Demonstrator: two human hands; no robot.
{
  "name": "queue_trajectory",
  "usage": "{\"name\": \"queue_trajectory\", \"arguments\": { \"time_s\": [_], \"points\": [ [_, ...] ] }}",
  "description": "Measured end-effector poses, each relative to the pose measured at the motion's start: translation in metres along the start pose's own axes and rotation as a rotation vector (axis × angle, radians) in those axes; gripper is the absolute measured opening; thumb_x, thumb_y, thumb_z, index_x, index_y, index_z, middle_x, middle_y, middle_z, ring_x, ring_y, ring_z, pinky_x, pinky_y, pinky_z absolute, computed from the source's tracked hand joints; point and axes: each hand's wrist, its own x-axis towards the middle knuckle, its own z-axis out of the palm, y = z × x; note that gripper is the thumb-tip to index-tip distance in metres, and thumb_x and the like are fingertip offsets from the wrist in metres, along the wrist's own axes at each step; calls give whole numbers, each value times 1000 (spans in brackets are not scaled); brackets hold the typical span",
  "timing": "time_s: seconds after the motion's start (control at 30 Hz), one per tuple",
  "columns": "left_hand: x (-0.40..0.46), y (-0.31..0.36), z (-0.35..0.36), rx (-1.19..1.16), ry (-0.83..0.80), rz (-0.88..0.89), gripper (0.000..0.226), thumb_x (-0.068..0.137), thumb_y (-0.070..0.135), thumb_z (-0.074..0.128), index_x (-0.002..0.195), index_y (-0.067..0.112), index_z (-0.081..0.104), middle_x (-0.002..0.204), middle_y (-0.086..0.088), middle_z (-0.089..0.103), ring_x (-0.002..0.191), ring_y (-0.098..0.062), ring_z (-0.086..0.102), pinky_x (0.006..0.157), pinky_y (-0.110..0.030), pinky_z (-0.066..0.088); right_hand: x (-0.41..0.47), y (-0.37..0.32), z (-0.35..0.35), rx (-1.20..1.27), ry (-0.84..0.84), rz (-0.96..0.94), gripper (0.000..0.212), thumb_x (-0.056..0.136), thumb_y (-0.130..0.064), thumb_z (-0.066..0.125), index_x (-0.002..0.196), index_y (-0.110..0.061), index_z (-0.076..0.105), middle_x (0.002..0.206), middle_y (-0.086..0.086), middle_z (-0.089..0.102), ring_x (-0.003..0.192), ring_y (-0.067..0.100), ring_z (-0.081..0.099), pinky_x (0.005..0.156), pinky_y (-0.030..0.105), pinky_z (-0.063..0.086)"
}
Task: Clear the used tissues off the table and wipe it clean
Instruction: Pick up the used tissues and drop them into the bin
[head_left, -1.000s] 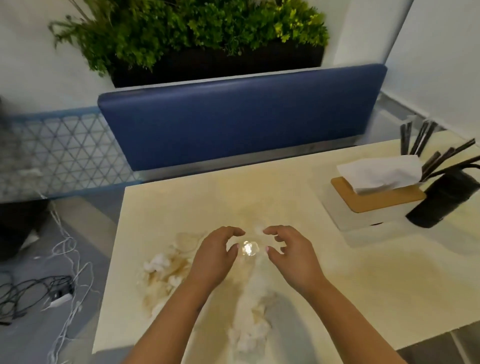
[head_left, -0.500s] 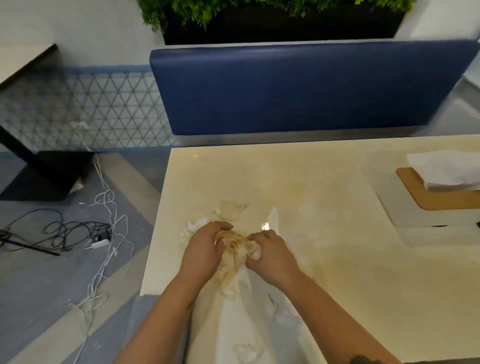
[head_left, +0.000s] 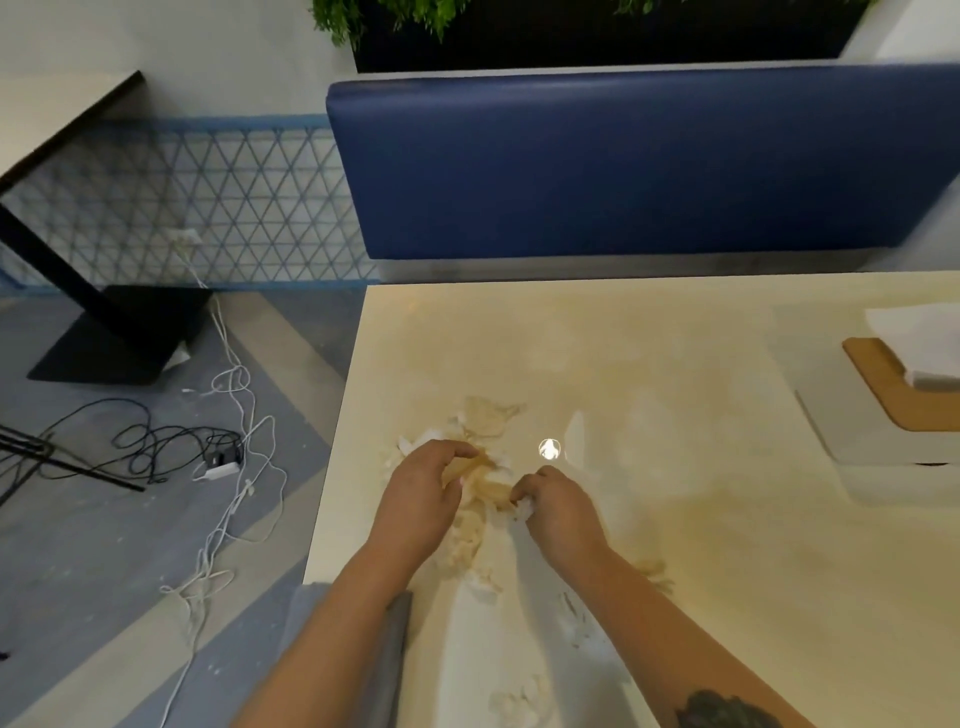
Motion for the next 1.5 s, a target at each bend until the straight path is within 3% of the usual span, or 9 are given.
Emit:
{"name": "queue_trajectory", "arguments": {
  "time_s": [0.2, 0.43, 0.53, 0.63, 0.73, 0.93, 1.07, 1.23, 1.5],
  "points": [
    [44, 10, 9, 153, -46, 62, 36, 82, 3, 60, 113, 22, 61, 120, 5, 56, 115, -14, 49, 89, -16, 33, -6, 6, -29, 200, 184, 2, 31, 78, 5, 52, 92, -15, 72, 93, 2, 61, 76, 13, 51, 59, 6, 32],
    [92, 12, 30, 546, -379, 12, 79, 69, 39, 79, 138, 33, 40, 153, -4, 16, 141, -28, 8, 113, -35, 19, -9, 18, -58, 272, 325, 23, 31, 73, 7, 58, 86, -18, 73, 86, -3, 60, 72, 6, 50, 65, 2, 34],
    [102, 7, 38, 627, -472, -17, 79, 70, 38, 79, 138, 32, 40, 152, -5, 18, 139, -29, 16, 111, -36, 25, -10, 23, -64, 296, 365, 35, 33, 71, 9, 59, 84, -17, 73, 84, -3, 58, 70, 7, 51, 65, 3, 35],
    [107, 3, 45, 610, -412, 9, 54, 74, 28, 77, 123, 27, 56, 137, -1, 39, 123, -24, 39, 99, -30, 41, -10, 29, -68, 318, 406, 41, 32, 70, 11, 60, 82, -16, 73, 83, -2, 60, 70, 8, 53, 65, 4, 37],
    [110, 3, 47, 591, -367, 35, 30, 79, 18, 71, 108, 22, 66, 120, -1, 50, 106, -19, 51, 84, -28, 48, -8, 32, -68, 315, 441, 30, 30, 69, 10, 63, 81, -15, 73, 82, 1, 63, 71, 12, 57, 65, 5, 38],
    [114, 4, 48, 456, -345, 50, 22, 82, -1, 58, 98, 10, 69, 89, 2, 49, 86, -17, 57, 59, -9, 33, -8, 34, -70, 368, 444, 46, 28, 71, 9, 63, 82, -15, 73, 84, 1, 64, 74, 13, 58, 66, 9, 40],
    [112, 18, 43, 297, -251, 49, 23, 83, -4, 54, 92, 9, 70, 89, 0, 58, 78, -10, 54, 61, -4, 34, -10, 36, -76, 421, 445, 96, 28, 75, 8, 62, 84, -17, 72, 85, 0, 62, 72, 13, 57, 62, 10, 40],
    [109, 50, 37, 95, -179, 82, 15, 82, -2, 64, 90, 10, 70, 92, -2, 62, 77, 0, 54, 64, 1, 36, -18, 35, -88, 480, 480, 119, 24, 76, 4, 64, 83, -18, 72, 85, -1, 62, 73, 12, 58, 65, 18, 44],
    [100, 102, 52, 14, -195, 168, 17, 80, -2, 66, 84, 14, 71, 89, 2, 63, 76, 2, 55, 64, 0, 38, -41, 50, -111, 564, 585, 165, 30, 76, 4, 65, 76, -26, 68, 82, -8, 61, 71, 3, 56, 62, 8, 40]
  ]
}}
